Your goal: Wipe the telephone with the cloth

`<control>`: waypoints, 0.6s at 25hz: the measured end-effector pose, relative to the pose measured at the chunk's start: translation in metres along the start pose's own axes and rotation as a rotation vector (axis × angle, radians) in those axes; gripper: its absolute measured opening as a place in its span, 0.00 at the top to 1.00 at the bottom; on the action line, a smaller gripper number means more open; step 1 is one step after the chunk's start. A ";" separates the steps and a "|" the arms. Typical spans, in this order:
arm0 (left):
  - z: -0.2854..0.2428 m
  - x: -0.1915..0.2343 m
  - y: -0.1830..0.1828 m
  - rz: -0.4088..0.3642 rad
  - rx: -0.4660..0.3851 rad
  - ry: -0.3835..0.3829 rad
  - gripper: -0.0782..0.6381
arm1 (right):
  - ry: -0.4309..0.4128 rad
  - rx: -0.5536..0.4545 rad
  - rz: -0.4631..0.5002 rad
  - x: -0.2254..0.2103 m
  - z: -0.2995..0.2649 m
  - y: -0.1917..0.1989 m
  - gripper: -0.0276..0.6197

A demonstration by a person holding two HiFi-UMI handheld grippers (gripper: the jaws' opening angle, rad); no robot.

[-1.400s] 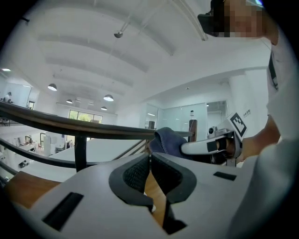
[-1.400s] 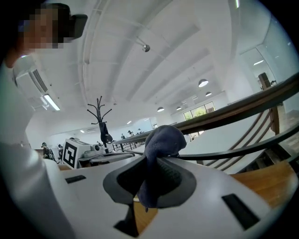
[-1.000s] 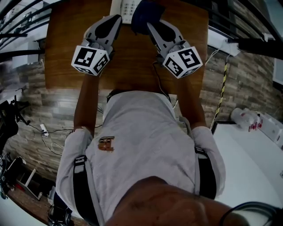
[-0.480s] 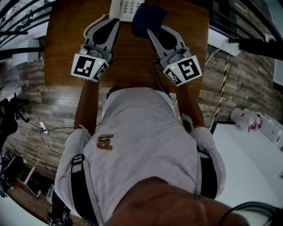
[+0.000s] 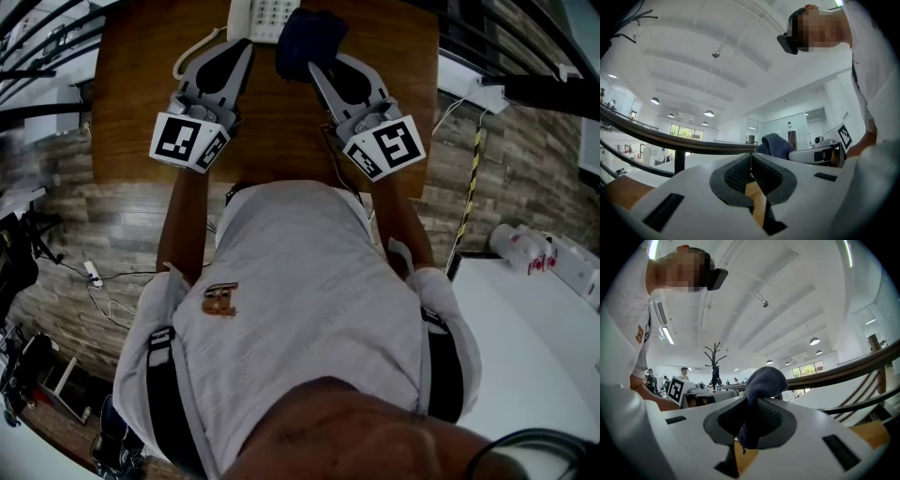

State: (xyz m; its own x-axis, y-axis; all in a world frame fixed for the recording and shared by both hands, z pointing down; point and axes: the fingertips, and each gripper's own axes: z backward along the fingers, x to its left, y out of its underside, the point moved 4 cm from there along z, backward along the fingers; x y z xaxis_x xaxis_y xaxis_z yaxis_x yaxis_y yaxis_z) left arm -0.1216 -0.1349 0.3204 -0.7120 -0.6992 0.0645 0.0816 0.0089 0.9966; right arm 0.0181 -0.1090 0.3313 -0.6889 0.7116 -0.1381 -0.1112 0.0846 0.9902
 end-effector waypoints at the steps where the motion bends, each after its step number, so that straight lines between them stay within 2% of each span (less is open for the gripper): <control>1: 0.000 -0.001 0.000 0.000 0.000 0.000 0.86 | 0.000 0.001 -0.001 0.000 0.001 0.000 0.84; 15: 0.007 0.001 0.002 0.015 0.000 -0.012 0.86 | 0.001 0.008 -0.010 0.004 0.004 0.005 0.84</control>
State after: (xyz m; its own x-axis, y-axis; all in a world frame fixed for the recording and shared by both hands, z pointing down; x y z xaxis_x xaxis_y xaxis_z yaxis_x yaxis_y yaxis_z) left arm -0.1268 -0.1305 0.3228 -0.7186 -0.6907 0.0805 0.0926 0.0198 0.9955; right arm 0.0177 -0.1036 0.3356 -0.6884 0.7102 -0.1477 -0.1122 0.0969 0.9889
